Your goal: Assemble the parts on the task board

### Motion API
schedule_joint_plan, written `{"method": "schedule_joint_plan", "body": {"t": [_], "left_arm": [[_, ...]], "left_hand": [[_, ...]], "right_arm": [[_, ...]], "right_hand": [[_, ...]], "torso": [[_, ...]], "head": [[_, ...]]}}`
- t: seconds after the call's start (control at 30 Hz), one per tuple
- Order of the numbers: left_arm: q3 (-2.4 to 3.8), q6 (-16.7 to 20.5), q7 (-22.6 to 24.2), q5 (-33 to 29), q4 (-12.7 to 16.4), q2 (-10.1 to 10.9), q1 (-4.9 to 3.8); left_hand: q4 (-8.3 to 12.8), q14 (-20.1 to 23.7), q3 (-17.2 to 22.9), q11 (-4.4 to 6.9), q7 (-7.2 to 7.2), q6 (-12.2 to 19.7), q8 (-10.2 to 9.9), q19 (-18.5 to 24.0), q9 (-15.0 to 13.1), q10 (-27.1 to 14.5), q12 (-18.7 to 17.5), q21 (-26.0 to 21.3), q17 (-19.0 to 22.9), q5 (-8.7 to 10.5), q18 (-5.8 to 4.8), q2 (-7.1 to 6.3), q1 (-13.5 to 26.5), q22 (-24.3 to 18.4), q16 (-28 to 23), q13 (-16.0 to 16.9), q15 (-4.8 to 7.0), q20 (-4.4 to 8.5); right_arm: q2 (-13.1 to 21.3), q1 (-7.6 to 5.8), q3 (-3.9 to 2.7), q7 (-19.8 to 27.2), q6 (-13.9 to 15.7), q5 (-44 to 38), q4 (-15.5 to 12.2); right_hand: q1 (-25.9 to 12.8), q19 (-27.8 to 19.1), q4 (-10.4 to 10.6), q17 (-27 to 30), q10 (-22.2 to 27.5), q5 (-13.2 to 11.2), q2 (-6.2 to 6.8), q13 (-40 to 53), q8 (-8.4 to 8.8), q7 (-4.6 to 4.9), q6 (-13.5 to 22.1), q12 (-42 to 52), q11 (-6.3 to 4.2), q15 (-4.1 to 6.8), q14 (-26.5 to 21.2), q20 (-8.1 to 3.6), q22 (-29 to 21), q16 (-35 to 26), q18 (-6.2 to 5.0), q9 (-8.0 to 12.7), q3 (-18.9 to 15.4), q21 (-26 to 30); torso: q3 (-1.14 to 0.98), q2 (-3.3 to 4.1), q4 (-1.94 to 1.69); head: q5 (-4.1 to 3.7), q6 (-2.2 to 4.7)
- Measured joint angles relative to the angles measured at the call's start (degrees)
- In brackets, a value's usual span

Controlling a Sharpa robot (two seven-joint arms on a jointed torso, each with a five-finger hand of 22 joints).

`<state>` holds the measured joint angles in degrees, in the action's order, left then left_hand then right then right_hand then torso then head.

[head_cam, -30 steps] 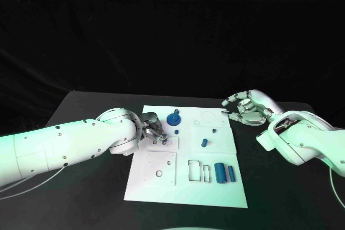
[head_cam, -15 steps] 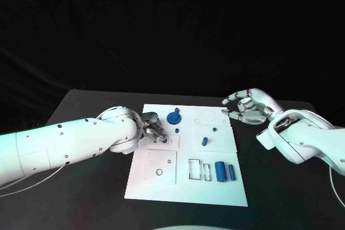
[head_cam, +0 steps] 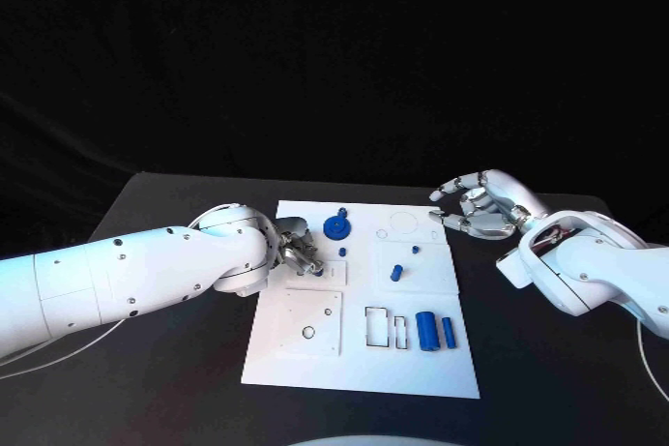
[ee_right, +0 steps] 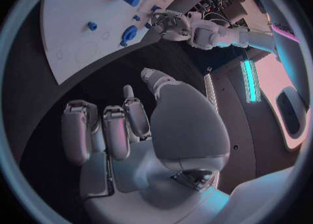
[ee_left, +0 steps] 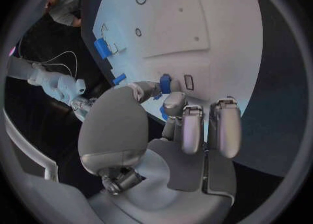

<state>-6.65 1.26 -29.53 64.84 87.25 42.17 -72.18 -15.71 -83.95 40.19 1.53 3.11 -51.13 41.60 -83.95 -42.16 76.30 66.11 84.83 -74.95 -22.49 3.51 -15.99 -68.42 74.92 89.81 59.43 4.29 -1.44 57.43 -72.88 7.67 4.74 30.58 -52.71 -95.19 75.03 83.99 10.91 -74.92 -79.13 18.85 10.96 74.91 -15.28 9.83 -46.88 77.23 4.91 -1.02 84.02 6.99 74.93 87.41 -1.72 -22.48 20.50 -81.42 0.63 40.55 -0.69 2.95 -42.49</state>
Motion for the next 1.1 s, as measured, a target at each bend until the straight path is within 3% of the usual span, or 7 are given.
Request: {"method": "schedule_joint_plan", "body": {"t": [0.27, 0.43, 0.47, 0.5, 1.1], "left_arm": [[0.04, -0.6, 0.0, 0.1, -0.1, 0.0, -0.06], [0.02, -1.0, 0.0, 0.0, -0.1, -0.1, -0.06], [0.02, -1.1, 0.0, 0.0, -0.1, -0.1, -0.05], [0.01, -1.1, 0.0, 0.0, -0.1, -0.1, -0.04], [0.02, -1.8, 0.0, 0.0, -0.9, -0.6, -0.08]], "left_hand": [[0.0, 0.0, 0.0, -0.1, 0.07, -0.1, 0.0, 0.0, 0.0, 0.1, 0.2, 0.0, 0.0, 0.0, 0.0, 0.07, 0.5, 0.0, 0.0, 0.1, 0.0, 0.0], [0.0, 0.0, 0.0, 0.53, -0.37, -0.6, 0.7, 0.0, -0.8, 0.9, 0.9, 0.0, 0.0, 0.0, 0.0, 0.62, 2.0, 0.0, 0.0, 0.9, 0.42, 0.0], [2.4, 0.0, 2.1, 0.58, -0.56, -0.7, 0.7, 0.0, -0.9, 1.3, 1.1, 0.0, 0.0, 0.02, 0.0, 0.61, 3.0, 0.0, 0.0, 1.0, 0.44, 0.0], [3.0, -0.2, 2.5, 0.52, -0.55, -0.8, 0.7, 0.0, -0.9, 1.3, 1.3, 0.0, 0.0, 0.07, 0.0, 0.6, 3.6, 0.0, 0.0, 1.1, 0.62, 0.0], [3.0, -0.1, 2.5, 1.03, -1.09, -1.0, 1.1, -0.1, -1.7, 1.9, 1.7, 0.0, 0.0, 0.33, 0.0, 1.84, 6.7, 0.0, 0.0, 1.7, 1.13, 0.57]], "right_arm": [[-0.1, 0.03, 0.0, 0.0, 0.0, 0.0, 0.1], [-0.1, 0.04, 0.0, 0.1, 0.0, 0.0, 0.1], [-0.1, 0.05, 0.0, 0.1, 0.0, 0.0, 0.1], [-0.1, 0.05, 0.0, 0.1, 0.0, 0.0, 0.1], [-0.1, 0.13, 0.0, 0.1, 0.0, 0.0, 0.4]], "right_hand": [[0.0, 0.0, 0.0, 0.0, 0.0, 0.0, 0.0, 0.0, 0.0, 0.0, 0.0, 0.0, 0.0, 0.0, 0.0, 0.0, 0.0, 0.0, 0.0, 0.0, 0.0, 0.0], [0.0, 0.0, 0.0, 0.0, 0.0, 0.0, 0.0, 0.0, 0.0, 0.0, 0.0, 0.0, 0.0, 0.0, 0.0, 0.0, 0.0, 0.0, 0.0, 0.0, 0.0, 0.0], [0.0, 0.0, 0.0, 0.0, 0.0, 0.0, 0.0, 0.0, 0.0, 0.0, 0.0, 0.0, 0.0, 0.0, 0.0, 0.0, 0.0, 0.0, 0.0, 0.0, 0.0, 0.0], [0.0, 0.0, 0.0, 0.0, 0.0, 0.0, 0.0, 0.0, 0.0, 0.0, 0.0, 0.0, 0.0, 0.0, 0.0, 0.0, 0.0, 0.0, 0.0, 0.0, 0.0, 0.0], [0.0, 0.0, 0.0, 0.0, 0.0, 0.2, 0.0, 0.0, 0.01, 0.0, 0.0, 0.0, 0.0, 0.0, 0.0, 0.0, 0.0, -0.2, 0.0, 0.0, 0.0, 0.3]], "torso": [[-0.01, 0.03, -0.01], [-0.01, 0.02, 0.0], [-0.01, 0.02, -0.01], [-0.02, 0.02, -0.01], [-0.01, -0.04, -0.03]], "head": [[0.0, -0.24], [0.01, -0.32], [-0.02, -0.32], [-0.03, -0.33], [-0.08, -0.58]]}}
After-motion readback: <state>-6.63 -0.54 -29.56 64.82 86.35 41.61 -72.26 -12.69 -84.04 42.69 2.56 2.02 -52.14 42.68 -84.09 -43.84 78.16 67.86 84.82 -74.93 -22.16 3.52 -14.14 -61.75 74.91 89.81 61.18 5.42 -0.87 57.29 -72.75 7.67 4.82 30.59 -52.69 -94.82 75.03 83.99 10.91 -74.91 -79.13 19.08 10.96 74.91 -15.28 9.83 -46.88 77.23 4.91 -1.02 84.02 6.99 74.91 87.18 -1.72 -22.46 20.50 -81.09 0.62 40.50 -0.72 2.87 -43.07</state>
